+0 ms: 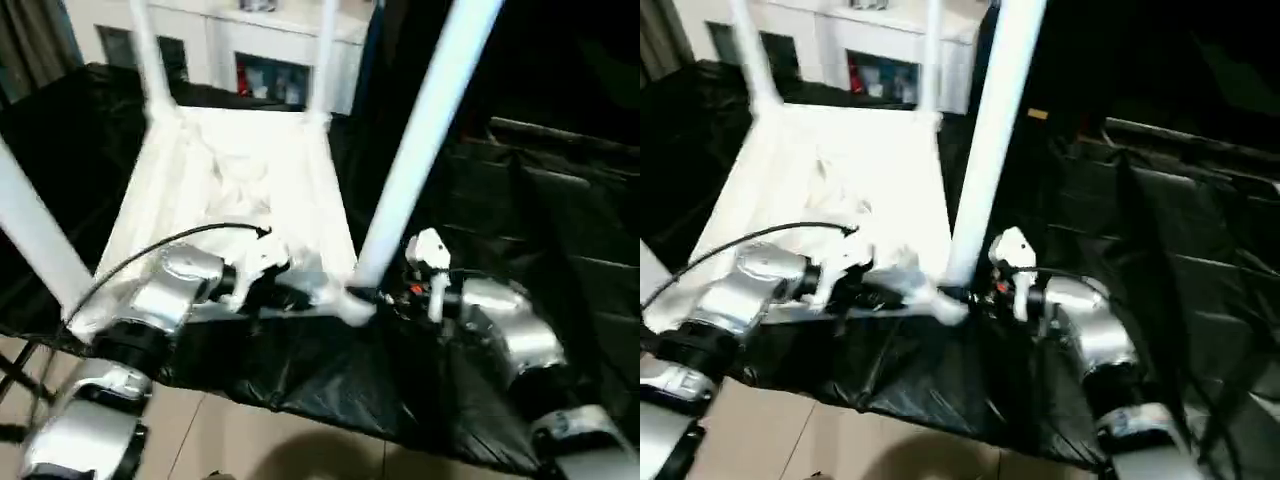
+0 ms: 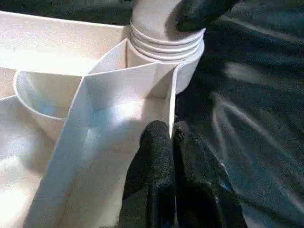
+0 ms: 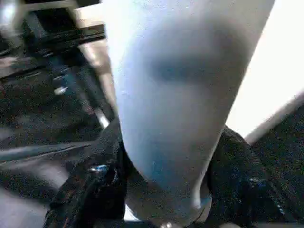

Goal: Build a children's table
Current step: Rotate leg to tighten

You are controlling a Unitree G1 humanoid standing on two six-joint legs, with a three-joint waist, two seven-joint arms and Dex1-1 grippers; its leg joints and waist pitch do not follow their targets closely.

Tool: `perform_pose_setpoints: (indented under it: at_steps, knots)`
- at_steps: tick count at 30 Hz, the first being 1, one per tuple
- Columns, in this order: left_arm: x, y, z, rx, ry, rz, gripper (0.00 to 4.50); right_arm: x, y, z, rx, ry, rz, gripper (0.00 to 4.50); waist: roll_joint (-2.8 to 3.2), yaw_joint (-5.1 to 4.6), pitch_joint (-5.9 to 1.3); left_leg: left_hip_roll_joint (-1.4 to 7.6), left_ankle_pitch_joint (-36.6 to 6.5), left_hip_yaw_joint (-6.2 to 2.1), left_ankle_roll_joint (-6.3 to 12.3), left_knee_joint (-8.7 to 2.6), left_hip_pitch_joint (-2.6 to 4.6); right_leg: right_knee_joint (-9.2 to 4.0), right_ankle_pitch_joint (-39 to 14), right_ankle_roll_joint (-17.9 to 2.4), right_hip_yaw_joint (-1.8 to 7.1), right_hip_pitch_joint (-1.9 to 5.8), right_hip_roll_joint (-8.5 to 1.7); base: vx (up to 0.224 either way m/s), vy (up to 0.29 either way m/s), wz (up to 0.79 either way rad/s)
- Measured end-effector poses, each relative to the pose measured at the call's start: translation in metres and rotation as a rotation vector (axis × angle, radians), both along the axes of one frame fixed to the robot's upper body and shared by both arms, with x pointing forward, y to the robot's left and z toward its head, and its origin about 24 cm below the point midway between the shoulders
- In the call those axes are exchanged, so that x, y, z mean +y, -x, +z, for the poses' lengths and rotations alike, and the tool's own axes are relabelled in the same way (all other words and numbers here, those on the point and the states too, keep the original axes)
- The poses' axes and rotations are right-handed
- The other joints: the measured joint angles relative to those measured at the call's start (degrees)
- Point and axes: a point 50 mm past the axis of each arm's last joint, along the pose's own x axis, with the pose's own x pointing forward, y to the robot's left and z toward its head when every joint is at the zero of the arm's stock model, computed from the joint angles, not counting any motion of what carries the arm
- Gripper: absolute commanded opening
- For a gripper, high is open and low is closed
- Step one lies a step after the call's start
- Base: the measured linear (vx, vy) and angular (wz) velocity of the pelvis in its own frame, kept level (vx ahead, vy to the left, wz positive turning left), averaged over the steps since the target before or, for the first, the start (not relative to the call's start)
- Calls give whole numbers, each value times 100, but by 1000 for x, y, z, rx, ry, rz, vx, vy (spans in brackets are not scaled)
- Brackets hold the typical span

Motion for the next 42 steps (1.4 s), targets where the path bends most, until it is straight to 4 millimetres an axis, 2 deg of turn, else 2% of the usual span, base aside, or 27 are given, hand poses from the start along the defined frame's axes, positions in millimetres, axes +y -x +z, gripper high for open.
perform_pose_setpoints:
  at_steps: [4, 6, 10, 13, 15, 18, 21, 22, 24, 27, 29, 33, 39, 41, 42]
  knots:
    - [-24, -7, -6, -16, 1, 117, 0, 5, -9, -9, 23, -41, -298, 196, 9, -117, -2, -11, -1, -23, 0, -2, 35, -65, -10, 15, -18, 36, -3, 0, 0, 0]
    - [-32, -8, -8, -24, 1, 154, 0, 9, -11, -10, 31, -49, -379, 196, 36, -154, -15, -13, -1, -40, 1, -19, 36, -127, -10, 15, -37, 44, -3, 0, 0, 0]
    - [-44, -12, -11, -37, -5, 221, 0, 18, -18, -11, 46, -55, -533, 196, 44, -237, -17, -22, -2, -81, 4, -14, 32, -219, -10, 15, -55, 68, -3, 0, 0, 0]
    - [-46, -13, -10, -44, -13, 228, 0, 21, -20, -11, 39, -54, -556, 196, 56, -248, -8, -28, -4, -125, 8, -16, 22, -307, -10, 15, -93, 85, -7, 0, 0, 0]
    - [-46, -14, -10, -46, -14, 227, 0, 21, -20, -11, 31, -52, -556, 252, 59, -246, -6, -26, -4, -138, 10, -20, 8, -349, -10, 15, -136, 90, -20, 0, 0, 0]
    - [-47, -14, -9, -48, -13, 224, 0, 22, -20, -10, 31, -81, -557, 269, 63, -248, -3, -26, -4, -132, 11, -19, 8, -354, -9, 14, -134, 90, -23, 0, 0, 0]
    - [-45, -13, -7, -48, -10, 206, 0, 18, -20, -8, 38, -117, -509, 285, 65, -236, -1, -25, -4, -112, 11, -28, -1, -332, -6, 9, -129, 71, -23, 0, 0, 0]
    - [-43, -12, -7, -45, -5, 189, 0, 14, -19, -7, 34, -123, -469, 310, 65, -226, -1, -25, -4, -105, 11, -34, -3, -315, 1, -3, -123, 61, -23, 0, 0, 0]
    - [-41, -11, -5, -41, 1, 163, 0, 10, -17, -6, 24, -122, -412, 321, 65, -212, -1, -22, -4, -96, 10, -46, -5, -291, 33, -45, -117, 55, -21, 0, 0, 0]
    - [-31, -5, -4, -18, 31, 101, 0, 1, -11, -2, 3, -74, -236, 321, 62, -175, 0, -15, -2, -78, 8, -45, -9, -199, 78, -39, -88, 35, -20, 34, -25, 4]
    - [-25, -2, -2, -4, 45, 55, 0, -5, -9, 1, -12, -45, -133, 321, 62, -132, 0, -10, -2, -22, 8, -57, 0, -117, 113, -42, -29, 5, -6, 70, -49, 13]
    - [-14, 3, 3, 16, 59, -36, 0, -7, -3, 6, -20, -14, 37, 321, 72, 2, 1, 12, 8, -1, 21, -78, -22, 6, 15, -28, -26, -63, 5, 70, -46, 7]
    - [4, 9, 6, 57, 49, -122, 0, -13, 6, 10, 3, 32, 253, 321, 61, 75, 8, 13, 6, 4, 23, -60, -33, 13, -13, -43, -22, -67, 2, 10, -4, 0]
    - [9, 10, 7, 62, 44, -139, 0, -14, 8, 11, 17, 22, 298, 287, 57, 83, 11, 14, 5, 4, 22, -44, -38, 18, -12, -43, -18, -65, 1, 0, 0, 0]
    - [10, 11, 7, 66, 42, -146, 0, -14, 9, 11, 22, 21, 309, 287, 57, 84, 11, 14, 6, 4, 22, -38, -42, 20, -11, -43, -16, -64, 0, 0, 0, 0]
